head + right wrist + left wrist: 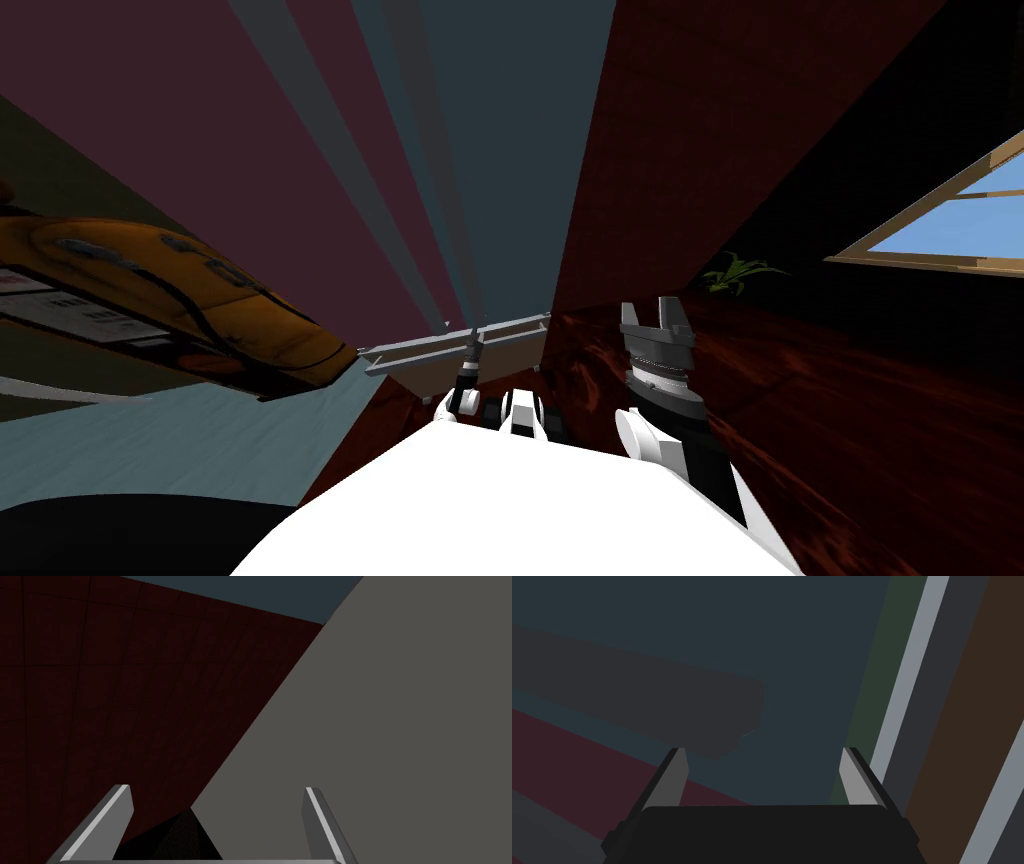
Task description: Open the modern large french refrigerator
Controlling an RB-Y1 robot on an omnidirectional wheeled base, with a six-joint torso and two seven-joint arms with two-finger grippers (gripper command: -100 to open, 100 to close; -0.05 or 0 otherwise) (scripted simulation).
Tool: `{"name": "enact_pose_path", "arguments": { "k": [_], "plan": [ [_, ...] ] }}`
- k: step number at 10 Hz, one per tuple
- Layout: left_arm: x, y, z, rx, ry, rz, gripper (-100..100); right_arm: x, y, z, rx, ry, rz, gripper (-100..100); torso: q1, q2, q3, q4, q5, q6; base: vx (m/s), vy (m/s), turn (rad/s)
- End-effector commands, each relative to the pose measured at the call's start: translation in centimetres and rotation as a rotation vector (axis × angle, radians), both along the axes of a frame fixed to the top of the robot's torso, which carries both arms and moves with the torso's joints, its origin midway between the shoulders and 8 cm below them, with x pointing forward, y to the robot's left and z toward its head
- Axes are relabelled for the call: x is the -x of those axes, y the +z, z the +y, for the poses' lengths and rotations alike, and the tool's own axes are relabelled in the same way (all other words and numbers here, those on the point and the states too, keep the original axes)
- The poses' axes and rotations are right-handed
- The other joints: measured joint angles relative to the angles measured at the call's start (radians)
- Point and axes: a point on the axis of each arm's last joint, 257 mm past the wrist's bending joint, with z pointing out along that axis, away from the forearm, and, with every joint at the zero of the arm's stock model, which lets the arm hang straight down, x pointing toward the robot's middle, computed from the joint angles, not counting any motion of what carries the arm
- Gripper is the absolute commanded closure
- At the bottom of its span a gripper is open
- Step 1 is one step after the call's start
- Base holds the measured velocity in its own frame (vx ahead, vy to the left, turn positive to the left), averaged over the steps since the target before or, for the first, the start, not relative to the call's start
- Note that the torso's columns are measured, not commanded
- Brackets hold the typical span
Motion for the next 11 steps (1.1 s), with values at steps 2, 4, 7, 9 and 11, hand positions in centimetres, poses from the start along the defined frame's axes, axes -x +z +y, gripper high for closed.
{"name": "enact_pose_path", "arguments": {
  "k": [2, 4, 7, 9, 11],
  "plan": [
    [-1.4, 1.0, 3.0, -0.003, 0.099, -0.019, -100, 0.0, 0.0, 0.0, 0.0, 0.0, 0.0, 0, -0.002, 0.0, 0.0, -0.001, 0.0, -0.001, -0.099, 0.08, -0.297],
    [-2.0, 1.2, 4.8, -0.005, 0.162, -0.023, -100, 0.0, 0.0, 0.0, 0.0, 0.0, 0.0, 0, -0.002, 0.0, 0.0, -0.002, 0.001, 0.0, -0.097, 0.064, -0.315],
    [-3.0, 1.7, 7.9, -0.014, 0.277, -0.027, -100, 0.0, 0.0, 0.0, 0.0, 0.0, 0.0, 0, -0.004, 0.004, 0.002, -0.003, 0.001, -0.001, -0.103, 0.074, -0.332],
    [-3.3, 1.8, 9.6, -0.011, 0.341, -0.024, -100, 0.0, 0.0, 0.0, 0.0, 0.0, 0.0, 0, -0.006, 0.004, 0.002, -0.002, 0.0, -0.001, -0.116, 0.062, -0.308],
    [-3.6, 1.9, 11.2, -0.01, 0.405, -0.019, -100, 0.0, 0.0, 0.0, 0.0, 0.0, 0.0, 0, -0.006, 0.002, 0.002, -0.002, 0.0, 0.0, -0.104, 0.049, -0.292]
  ]
}}
